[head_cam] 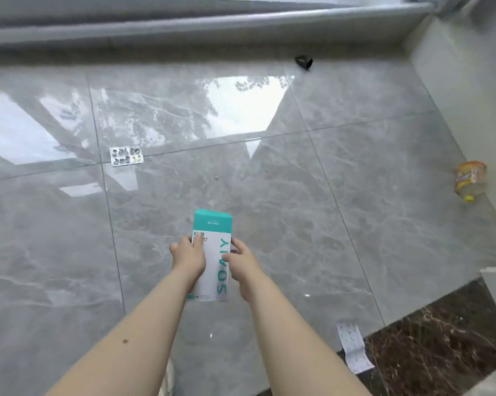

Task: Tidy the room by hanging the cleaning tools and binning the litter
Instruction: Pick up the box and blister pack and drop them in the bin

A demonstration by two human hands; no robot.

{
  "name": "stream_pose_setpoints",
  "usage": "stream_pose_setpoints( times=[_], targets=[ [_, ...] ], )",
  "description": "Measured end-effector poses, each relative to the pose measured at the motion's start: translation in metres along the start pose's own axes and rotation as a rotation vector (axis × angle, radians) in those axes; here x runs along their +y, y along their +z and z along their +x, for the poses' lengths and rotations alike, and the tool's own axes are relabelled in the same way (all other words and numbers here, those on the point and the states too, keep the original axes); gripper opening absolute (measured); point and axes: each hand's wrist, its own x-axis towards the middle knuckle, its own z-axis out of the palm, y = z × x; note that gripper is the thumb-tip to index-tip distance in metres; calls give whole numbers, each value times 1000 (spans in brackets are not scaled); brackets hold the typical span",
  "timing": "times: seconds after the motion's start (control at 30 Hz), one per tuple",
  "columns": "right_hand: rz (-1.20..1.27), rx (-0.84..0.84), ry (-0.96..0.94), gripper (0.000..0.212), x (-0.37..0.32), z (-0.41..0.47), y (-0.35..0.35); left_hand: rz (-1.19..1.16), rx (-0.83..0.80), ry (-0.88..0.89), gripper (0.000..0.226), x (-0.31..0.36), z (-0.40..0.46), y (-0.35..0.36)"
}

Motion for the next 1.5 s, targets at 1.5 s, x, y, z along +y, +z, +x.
stream_pose_setpoints(
  times=[1.5],
  targets=[
    [-380, 81, -20, 36, -246, 240, 233, -302, 124, -213, 38, 112, 303, -203]
  ],
)
